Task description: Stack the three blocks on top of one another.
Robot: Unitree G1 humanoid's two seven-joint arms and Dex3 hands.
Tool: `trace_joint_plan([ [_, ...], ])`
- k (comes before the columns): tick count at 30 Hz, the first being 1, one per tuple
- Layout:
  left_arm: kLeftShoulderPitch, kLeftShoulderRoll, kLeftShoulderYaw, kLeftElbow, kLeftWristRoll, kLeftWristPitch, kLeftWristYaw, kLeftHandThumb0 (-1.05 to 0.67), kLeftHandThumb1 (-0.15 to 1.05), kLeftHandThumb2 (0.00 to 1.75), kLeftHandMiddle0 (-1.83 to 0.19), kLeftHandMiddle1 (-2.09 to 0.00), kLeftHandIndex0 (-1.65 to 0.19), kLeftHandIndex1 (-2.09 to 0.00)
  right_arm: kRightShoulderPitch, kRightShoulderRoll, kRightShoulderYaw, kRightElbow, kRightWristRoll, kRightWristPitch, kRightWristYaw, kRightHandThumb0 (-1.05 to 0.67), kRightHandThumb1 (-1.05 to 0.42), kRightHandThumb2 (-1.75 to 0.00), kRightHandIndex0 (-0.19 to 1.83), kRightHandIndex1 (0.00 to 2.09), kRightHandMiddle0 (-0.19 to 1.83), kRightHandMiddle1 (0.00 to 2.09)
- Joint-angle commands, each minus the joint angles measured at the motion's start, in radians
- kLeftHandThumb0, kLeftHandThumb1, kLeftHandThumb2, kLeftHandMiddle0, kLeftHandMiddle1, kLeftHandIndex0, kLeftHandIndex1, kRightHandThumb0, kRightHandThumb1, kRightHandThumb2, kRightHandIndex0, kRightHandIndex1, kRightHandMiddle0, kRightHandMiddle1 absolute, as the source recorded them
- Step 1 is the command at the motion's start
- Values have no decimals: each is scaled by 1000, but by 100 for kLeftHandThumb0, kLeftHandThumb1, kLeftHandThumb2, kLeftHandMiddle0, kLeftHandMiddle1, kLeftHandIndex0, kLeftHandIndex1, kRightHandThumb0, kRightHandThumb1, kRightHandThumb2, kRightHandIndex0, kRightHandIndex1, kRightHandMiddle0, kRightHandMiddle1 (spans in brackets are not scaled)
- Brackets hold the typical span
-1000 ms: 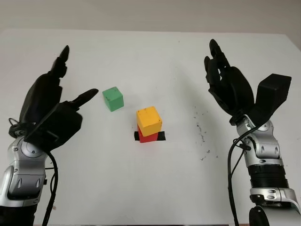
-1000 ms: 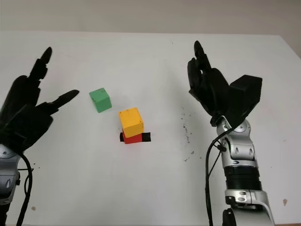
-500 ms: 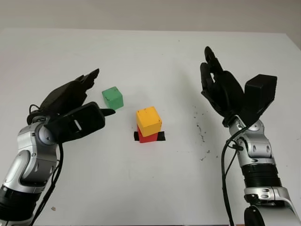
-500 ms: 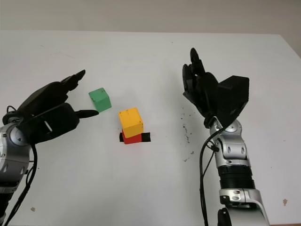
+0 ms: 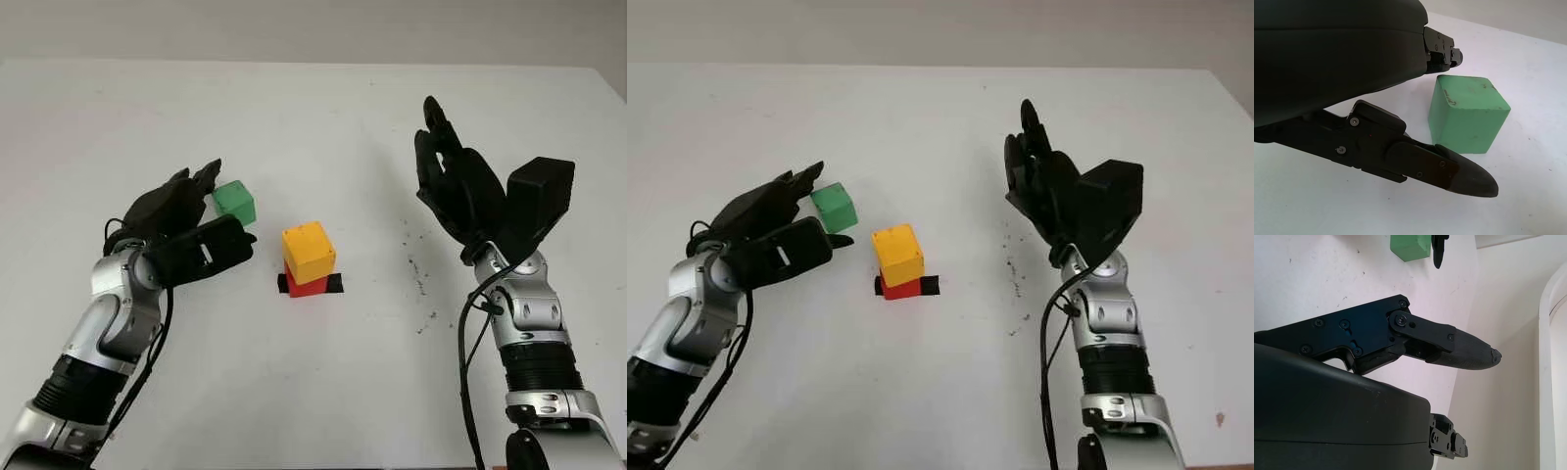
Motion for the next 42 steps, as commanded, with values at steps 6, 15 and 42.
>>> trace_joint_plan([
  [6,-30,-39,12,75,-24,-38,91,-88,103,6,-13,-10,-32,-22,16,-7,2,-38,-8,-18,5,-68,-105,-73,-19,0,-19,0],
  [15,-3,-59,67,104,-110,-145,200,-55,100,6,-38,-9,-36,-117,12,-7,-4,-39,-7,-23,1,-65,-105,-73,-19,0,-19,0],
  [42,-38,134,186,-129,-288,-196,-96,-34,104,8,-35,-7,-21,-149,9,4,21,-26,-35,-51,0,-59,-105,-73,-19,0,-19,0],
])
